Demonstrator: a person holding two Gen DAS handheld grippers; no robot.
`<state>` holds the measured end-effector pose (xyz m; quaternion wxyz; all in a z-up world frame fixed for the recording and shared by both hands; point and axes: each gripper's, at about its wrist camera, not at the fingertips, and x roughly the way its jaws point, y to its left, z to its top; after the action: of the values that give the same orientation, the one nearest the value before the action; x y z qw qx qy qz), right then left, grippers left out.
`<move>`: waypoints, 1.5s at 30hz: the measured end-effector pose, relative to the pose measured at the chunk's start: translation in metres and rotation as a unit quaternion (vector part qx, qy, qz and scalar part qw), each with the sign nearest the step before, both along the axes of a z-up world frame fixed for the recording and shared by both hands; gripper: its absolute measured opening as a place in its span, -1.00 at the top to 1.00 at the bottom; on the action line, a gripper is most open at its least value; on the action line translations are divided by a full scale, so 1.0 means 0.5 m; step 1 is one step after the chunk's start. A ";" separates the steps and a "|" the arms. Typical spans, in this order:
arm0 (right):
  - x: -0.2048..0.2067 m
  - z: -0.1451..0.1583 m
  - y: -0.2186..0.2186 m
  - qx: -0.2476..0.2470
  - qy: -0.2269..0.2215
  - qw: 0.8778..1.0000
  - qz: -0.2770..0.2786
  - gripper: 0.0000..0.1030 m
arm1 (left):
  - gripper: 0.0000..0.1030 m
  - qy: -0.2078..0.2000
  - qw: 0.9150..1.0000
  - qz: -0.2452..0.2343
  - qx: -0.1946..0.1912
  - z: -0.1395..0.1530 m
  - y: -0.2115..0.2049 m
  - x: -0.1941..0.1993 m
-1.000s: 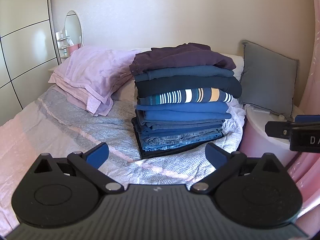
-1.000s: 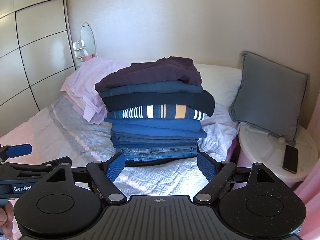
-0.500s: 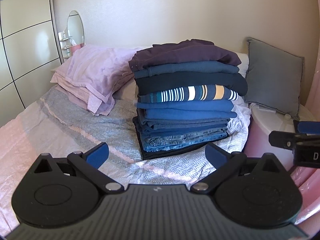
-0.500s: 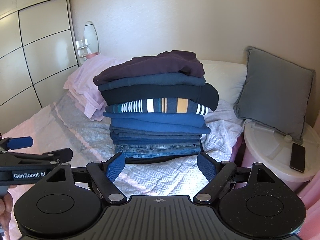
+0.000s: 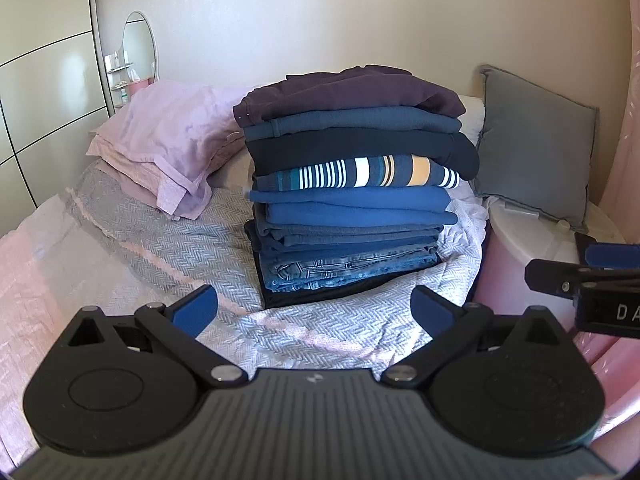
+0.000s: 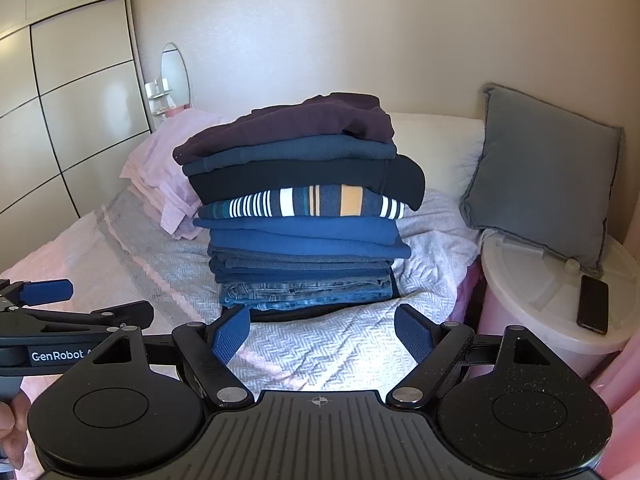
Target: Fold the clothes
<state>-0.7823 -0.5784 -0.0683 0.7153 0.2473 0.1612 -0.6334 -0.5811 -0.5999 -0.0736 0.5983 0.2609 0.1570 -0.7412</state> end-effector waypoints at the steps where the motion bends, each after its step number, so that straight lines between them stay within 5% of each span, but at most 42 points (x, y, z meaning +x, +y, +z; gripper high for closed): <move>1: 0.000 0.001 0.000 -0.001 0.000 1.000 0.001 -0.60 | -0.97 0.000 1.000 0.000 0.000 0.000 0.000 -0.001; 45: -0.004 -0.006 -0.011 0.027 0.013 0.999 0.016 -0.60 | -0.97 0.004 0.999 0.009 0.039 -0.023 -0.017 -0.020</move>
<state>-0.7843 -0.5837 -0.0713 0.7159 0.2560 0.1913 -0.6208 -0.5912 -0.6086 -0.0852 0.5938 0.2800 0.1905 -0.7298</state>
